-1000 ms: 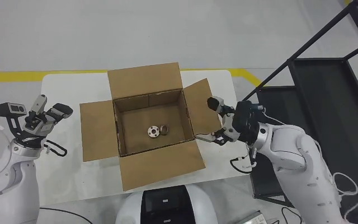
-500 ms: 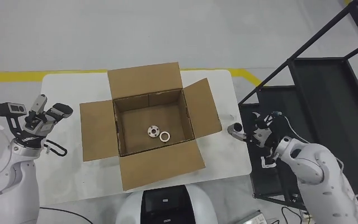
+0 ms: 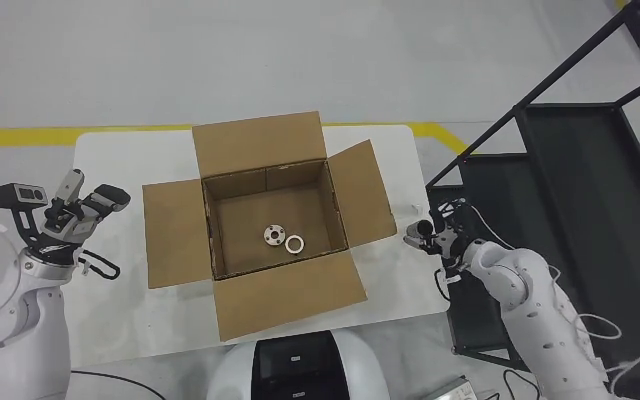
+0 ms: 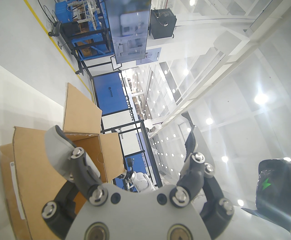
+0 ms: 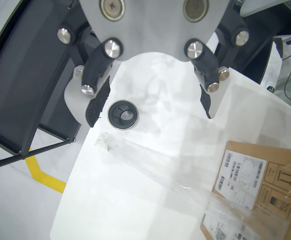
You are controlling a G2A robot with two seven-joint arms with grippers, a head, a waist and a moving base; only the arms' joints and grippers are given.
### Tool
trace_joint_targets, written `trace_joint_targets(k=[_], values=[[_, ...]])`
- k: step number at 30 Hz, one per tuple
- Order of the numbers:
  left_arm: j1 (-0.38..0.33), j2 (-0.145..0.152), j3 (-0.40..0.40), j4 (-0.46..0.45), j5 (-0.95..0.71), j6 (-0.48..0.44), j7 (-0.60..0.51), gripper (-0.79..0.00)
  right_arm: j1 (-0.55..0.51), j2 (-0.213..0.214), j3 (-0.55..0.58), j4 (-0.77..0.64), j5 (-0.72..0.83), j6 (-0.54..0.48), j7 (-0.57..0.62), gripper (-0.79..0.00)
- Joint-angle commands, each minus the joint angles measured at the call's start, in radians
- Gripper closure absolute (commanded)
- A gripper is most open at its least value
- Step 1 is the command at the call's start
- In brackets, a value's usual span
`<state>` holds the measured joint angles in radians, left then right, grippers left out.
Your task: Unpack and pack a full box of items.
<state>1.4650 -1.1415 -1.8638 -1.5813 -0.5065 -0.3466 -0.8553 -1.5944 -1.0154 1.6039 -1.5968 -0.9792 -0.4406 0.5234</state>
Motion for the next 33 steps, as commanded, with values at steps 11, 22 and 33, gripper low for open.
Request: trace_joint_targets(k=[11, 22, 33], values=[[0.000, 0.000, 0.000, 0.000, 0.000, 0.000, 0.000, -0.785, 0.129, -0.020, -0.100, 0.226, -0.020, 0.103, -0.061, -0.785], [0.000, 0.000, 0.000, 0.000, 0.000, 0.000, 0.000, -0.785, 0.187, -0.033, -0.153, 0.319, -0.007, 0.133, -0.086, 0.000], [0.000, 0.000, 0.000, 0.000, 0.000, 0.000, 0.000, -0.785, 0.159, -0.027, -0.133, 0.256, -0.009, 0.130, -0.048, 0.000]])
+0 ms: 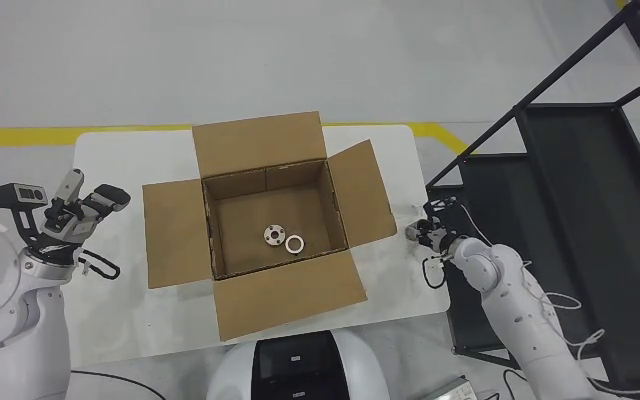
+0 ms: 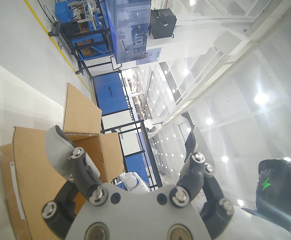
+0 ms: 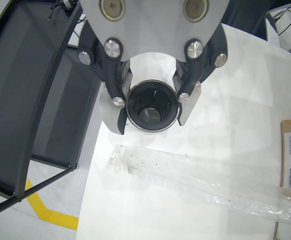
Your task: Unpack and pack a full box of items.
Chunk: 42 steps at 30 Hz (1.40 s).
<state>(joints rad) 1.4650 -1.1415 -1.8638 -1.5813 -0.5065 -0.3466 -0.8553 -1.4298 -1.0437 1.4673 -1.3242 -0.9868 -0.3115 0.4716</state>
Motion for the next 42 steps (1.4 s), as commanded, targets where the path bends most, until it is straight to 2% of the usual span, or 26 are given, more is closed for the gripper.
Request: trace_joint_targets(k=[1, 8, 16, 21, 27, 36, 42], values=[[0.000, 0.000, 0.000, 0.000, 0.000, 0.000, 0.000, -0.785, -0.012, 0.002, 0.009, -0.036, 0.002, 0.002, 0.004, 0.000], [0.000, 0.000, 0.000, 0.000, 0.000, 0.000, 0.000, -0.785, -0.071, 0.010, 0.080, -0.207, 0.031, 0.012, -0.007, 0.000], [0.000, 0.000, 0.000, 0.000, 0.000, 0.000, 0.000, -0.785, -0.196, 0.023, 0.199, -0.517, -0.015, 0.039, 0.004, 0.000], [0.000, 0.000, 0.000, 0.000, 0.000, 0.000, 0.000, -0.785, -0.254, 0.022, 0.234, -0.669, 0.033, 0.025, -0.044, 0.000], [0.000, 0.000, 0.000, 0.000, 0.000, 0.000, 0.000, -0.785, -0.263, 0.019, 0.203, -0.788, 0.110, -0.055, -0.068, 0.000], [0.000, 0.000, 0.000, 0.000, 0.000, 0.000, 0.000, -0.785, -0.197, 0.016, 0.086, -0.806, 0.158, -0.146, -0.048, 0.000], [0.000, 0.000, 0.000, 0.000, 0.000, 0.000, 0.000, -0.785, -0.124, 0.009, -0.032, -0.805, 0.100, -0.160, -0.034, 0.000]])
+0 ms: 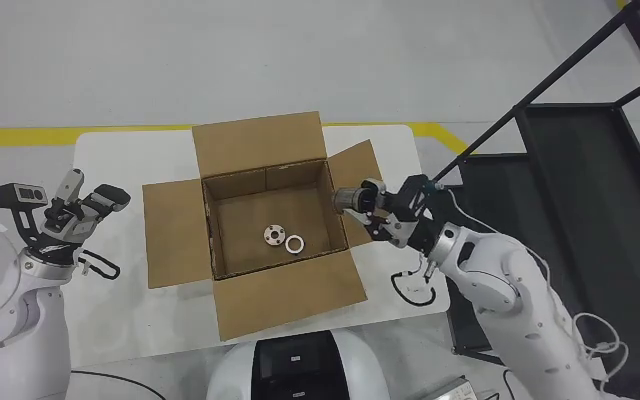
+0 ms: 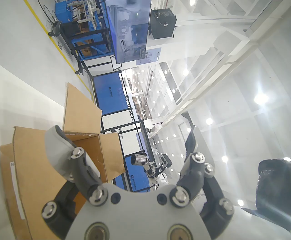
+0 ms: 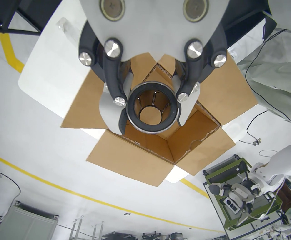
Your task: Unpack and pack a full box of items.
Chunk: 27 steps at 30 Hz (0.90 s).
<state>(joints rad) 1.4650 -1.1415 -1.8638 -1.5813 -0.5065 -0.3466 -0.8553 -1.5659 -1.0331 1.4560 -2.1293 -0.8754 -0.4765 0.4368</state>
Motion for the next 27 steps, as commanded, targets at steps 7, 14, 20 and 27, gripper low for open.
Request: trace_joint_targets(k=[7, 14, 20, 27], values=[[0.000, 0.000, 0.000, 0.000, 0.000, 0.000, 0.000, -0.785, 0.094, -0.014, -0.140, 0.039, -0.089, 0.036, -0.006, 0.000], [0.000, 0.000, 0.000, 0.000, 0.000, 0.000, 0.000, -0.785, 0.108, -0.017, -0.155, 0.049, -0.095, 0.047, -0.021, 0.000], [0.000, 0.000, 0.000, 0.000, 0.000, 0.000, 0.000, -0.785, 0.108, -0.017, -0.155, 0.049, -0.095, 0.047, -0.021, 0.000], [0.000, 0.000, 0.000, 0.000, 0.000, 0.000, 0.000, -0.785, 0.108, -0.017, -0.155, 0.049, -0.095, 0.047, -0.021, 0.000]])
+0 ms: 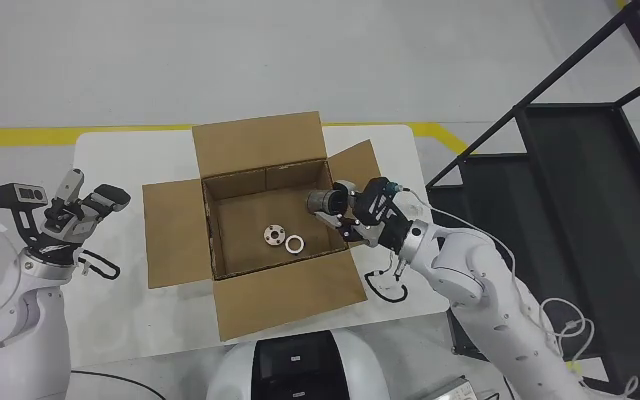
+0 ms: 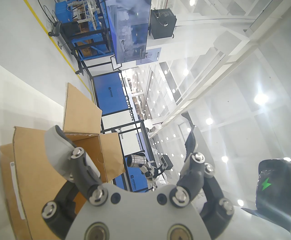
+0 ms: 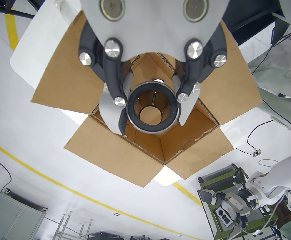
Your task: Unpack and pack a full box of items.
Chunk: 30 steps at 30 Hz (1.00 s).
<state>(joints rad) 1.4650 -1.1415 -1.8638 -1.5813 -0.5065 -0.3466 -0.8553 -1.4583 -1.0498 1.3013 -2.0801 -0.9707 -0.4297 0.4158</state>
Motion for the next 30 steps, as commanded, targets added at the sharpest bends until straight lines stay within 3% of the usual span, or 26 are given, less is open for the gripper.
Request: trace_joint_targets(k=[1, 11, 15, 21, 30], values=[[0.000, 0.000, 0.000, 0.000, 0.000, 0.000, 0.000, -0.785, 0.000, 0.000, 0.000, 0.000, 0.000, 0.000, 0.000, 0.000], [0.000, 0.000, 0.000, 0.000, 0.000, 0.000, 0.000, -0.785, 0.022, -0.007, -0.037, 0.018, -0.009, 0.008, -0.041, 0.000], [0.000, 0.000, 0.000, 0.000, 0.000, 0.000, 0.000, -0.785, 0.137, -0.027, -0.153, 0.108, -0.023, 0.009, -0.042, 0.000], [0.000, 0.000, 0.000, 0.000, 0.000, 0.000, 0.000, -0.785, 0.333, -0.072, -0.316, 0.323, -0.040, 0.092, 0.023, 0.000], [0.000, 0.000, 0.000, 0.000, 0.000, 0.000, 0.000, -0.785, 0.467, -0.124, -0.456, 0.519, -0.002, 0.126, 0.100, 0.000]])
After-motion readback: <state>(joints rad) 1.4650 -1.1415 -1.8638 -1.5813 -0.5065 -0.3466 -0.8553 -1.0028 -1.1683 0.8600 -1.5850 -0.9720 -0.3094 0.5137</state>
